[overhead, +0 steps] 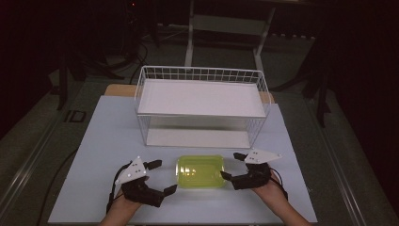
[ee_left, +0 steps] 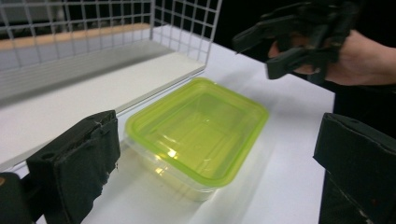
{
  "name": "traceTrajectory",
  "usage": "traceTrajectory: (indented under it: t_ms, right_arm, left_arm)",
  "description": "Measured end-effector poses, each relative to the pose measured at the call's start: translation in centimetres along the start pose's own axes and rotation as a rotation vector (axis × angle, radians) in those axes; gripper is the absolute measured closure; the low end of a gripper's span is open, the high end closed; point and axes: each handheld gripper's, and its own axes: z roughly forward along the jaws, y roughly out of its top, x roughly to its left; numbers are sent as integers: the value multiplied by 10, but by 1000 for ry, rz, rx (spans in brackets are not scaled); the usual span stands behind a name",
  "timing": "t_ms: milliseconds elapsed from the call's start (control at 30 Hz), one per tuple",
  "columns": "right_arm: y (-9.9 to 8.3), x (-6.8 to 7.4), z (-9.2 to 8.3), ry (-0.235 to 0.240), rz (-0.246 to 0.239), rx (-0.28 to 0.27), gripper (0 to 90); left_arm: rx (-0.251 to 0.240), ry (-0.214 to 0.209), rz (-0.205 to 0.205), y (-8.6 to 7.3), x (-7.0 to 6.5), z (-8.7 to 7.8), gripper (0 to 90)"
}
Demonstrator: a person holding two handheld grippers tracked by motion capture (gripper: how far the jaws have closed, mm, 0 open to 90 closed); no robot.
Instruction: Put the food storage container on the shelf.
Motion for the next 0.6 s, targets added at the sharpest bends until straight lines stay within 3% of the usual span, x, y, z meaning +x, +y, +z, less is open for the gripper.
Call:
traceTrajectory:
  t_ms: [67,133,200,267,433,500,533,600]
  right_arm:
    - [2,0,-1,-16,1,-9,209]
    - [3,1,-4,-18,-9,-45,199]
    - [6,3,-4,-71,-23,-24,199]
    - [6,3,-3,-78,-21,5,199]
    - [3,-1,7,-18,89,75,154]
    - [1,-2,13,6,107,89,116]
    - [1,-2,13,6,107,89,116]
    - [-2,-2,20,-27,145,97,116]
  left_arm:
    - [4,10,-26,4,2,3,10]
    - [15,29,-30,6,2,6,10]
    - [31,29,-49,7,3,11,10]
    - [48,30,-76,8,6,16,10]
    - [127,52,-180,8,15,30,10]
    - [153,40,-223,7,18,35,11]
    - [153,40,-223,7,18,35,19]
    - [184,79,-243,6,20,41,61]
